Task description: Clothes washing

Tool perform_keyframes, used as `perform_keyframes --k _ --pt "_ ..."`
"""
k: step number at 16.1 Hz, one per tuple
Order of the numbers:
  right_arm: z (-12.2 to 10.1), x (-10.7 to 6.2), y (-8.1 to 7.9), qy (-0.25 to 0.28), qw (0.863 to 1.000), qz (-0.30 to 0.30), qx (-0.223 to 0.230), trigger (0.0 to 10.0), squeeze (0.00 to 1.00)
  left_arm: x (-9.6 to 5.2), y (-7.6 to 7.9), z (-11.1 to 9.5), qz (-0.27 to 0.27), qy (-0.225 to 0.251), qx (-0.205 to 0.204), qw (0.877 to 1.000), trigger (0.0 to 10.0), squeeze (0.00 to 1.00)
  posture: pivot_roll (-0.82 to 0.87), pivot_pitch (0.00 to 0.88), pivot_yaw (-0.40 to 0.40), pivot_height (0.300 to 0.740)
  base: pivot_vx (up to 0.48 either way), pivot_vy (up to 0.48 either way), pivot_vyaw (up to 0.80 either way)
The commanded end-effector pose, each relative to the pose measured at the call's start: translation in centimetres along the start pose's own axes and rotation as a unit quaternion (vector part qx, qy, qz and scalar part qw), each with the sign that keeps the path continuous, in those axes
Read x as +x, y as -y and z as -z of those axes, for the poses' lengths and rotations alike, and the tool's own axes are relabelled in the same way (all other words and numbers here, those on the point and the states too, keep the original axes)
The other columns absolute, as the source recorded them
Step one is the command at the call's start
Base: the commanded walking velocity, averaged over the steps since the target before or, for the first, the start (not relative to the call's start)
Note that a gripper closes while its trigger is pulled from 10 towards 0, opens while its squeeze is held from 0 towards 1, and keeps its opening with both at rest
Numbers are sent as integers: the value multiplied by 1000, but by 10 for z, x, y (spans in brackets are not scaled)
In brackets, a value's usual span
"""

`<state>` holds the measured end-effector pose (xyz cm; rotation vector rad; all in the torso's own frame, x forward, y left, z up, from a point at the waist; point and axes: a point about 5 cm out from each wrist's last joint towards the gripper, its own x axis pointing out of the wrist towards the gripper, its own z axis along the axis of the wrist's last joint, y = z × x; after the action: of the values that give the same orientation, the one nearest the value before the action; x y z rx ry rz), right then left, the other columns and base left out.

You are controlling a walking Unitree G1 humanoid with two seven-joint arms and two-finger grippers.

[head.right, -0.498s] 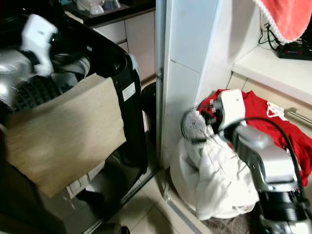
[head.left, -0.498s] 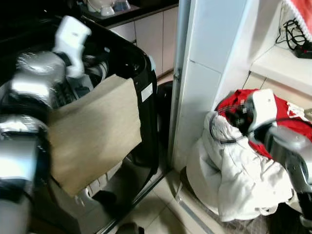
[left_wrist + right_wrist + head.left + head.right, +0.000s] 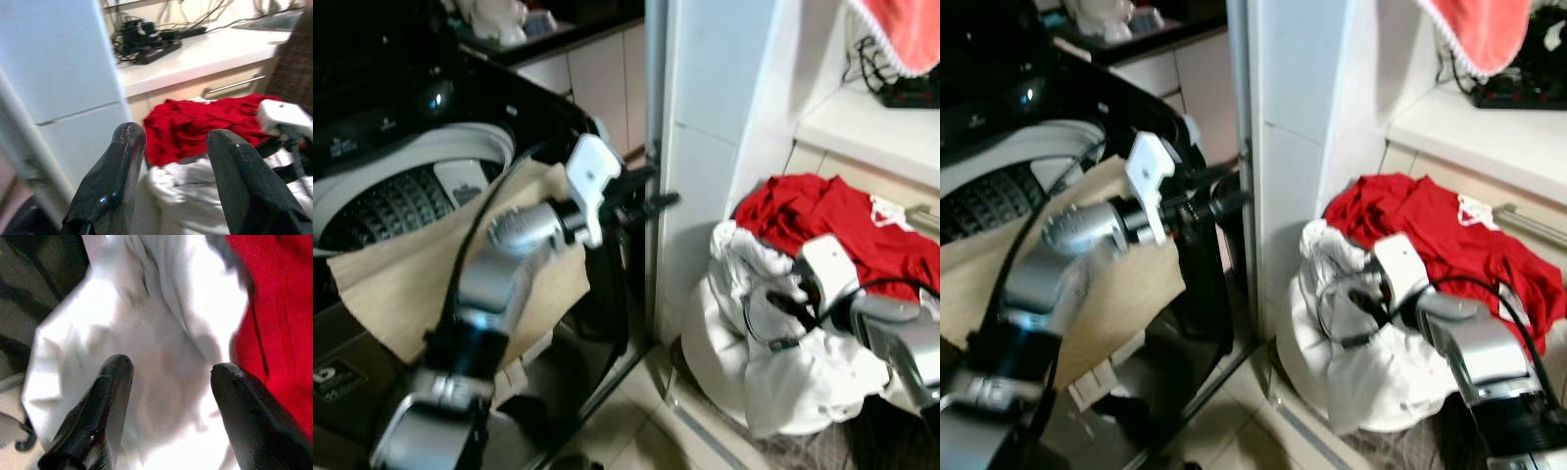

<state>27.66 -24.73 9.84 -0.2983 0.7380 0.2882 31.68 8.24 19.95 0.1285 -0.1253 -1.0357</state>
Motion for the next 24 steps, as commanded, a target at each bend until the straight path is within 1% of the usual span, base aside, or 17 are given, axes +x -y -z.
perform_keyframes --k 1,2,3,5,6,7,8,9,10,11,12,13,14,16,19,24 --pt "-4 0 0 5 1000 -2 -15 10000 1000 1 6 2 10 -4 -9 1000 10000 0 -76 0 99 740 0 0 0" --pt "-3 1 -1 -1 1000 -5 -15 10000 1000 1 13 5 18 -5 -17 1000 10000 0 -74 0 98 740 0 0 0" --pt "6 6 -2 -23 999 -7 -21 10000 1000 -1 25 16 -10 -14 -10 1000 10000 0 -73 0 96 740 0 0 0" --pt "12 10 -4 -32 999 -12 -18 10000 1000 -4 34 24 -14 -23 -22 999 10000 0 -74 0 93 740 0 0 0" --pt "14 14 -6 -33 999 -23 -12 10000 1000 -8 41 30 -1 -41 -19 999 10000 0 -71 0 83 740 0 0 0" --pt "14 16 -8 -33 999 -30 -8 10000 1000 -10 44 33 3 -51 -19 999 10000 0 -71 0 81 740 0 0 0" --pt "15 17 -9 -38 999 -32 -14 10000 1000 -11 46 35 6 -57 -20 998 10000 0 -69 0 74 740 0 0 0" --pt "15 19 -9 -41 998 -33 -17 10000 855 -12 48 38 6 -60 -19 998 10000 0 -67 0 70 740 0 0 0" --pt "15 21 -9 -46 998 -36 -21 10000 275 -15 52 45 8 -70 -15 997 10000 0 -68 0 66 740 0 0 0" --pt "15 21 -9 -46 998 -36 -21 10000 275 -15 52 45 8 -70 -15 997 10000 0 -68 0 66 740 0 0 0" --pt "17 22 -10 -50 998 -39 -22 10000 0 -16 53 49 7 -72 -14 997 10000 0 -66 0 64 740 0 0 0" --pt "17 23 -11 -53 998 -40 -22 4863 0 -18 56 52 9 -73 -13 997 10000 0 -66 0 61 740 0 0 0" --pt "18 23 -12 -54 997 -44 -21 0 0 -20 60 56 13 -75 -17 997 10000 0 -65 0 60 740 0 0 0" --pt "19 24 -11 -53 997 -48 -19 0 0 -22 61 56 15 -76 -20 997 10000 0 -67 0 62 740 0 0 0" --pt "20 24 -9 -54 997 -51 -23 0 0 -26 59 59 19 -77 -39 996 10000 0 -73 0 61 740 0 0 0" --pt "21 25 -8 -53 997 -55 -23 0 0 -28 58 60 24 -80 -40 996 10000 0 -75 0 59 740 0 0 0"
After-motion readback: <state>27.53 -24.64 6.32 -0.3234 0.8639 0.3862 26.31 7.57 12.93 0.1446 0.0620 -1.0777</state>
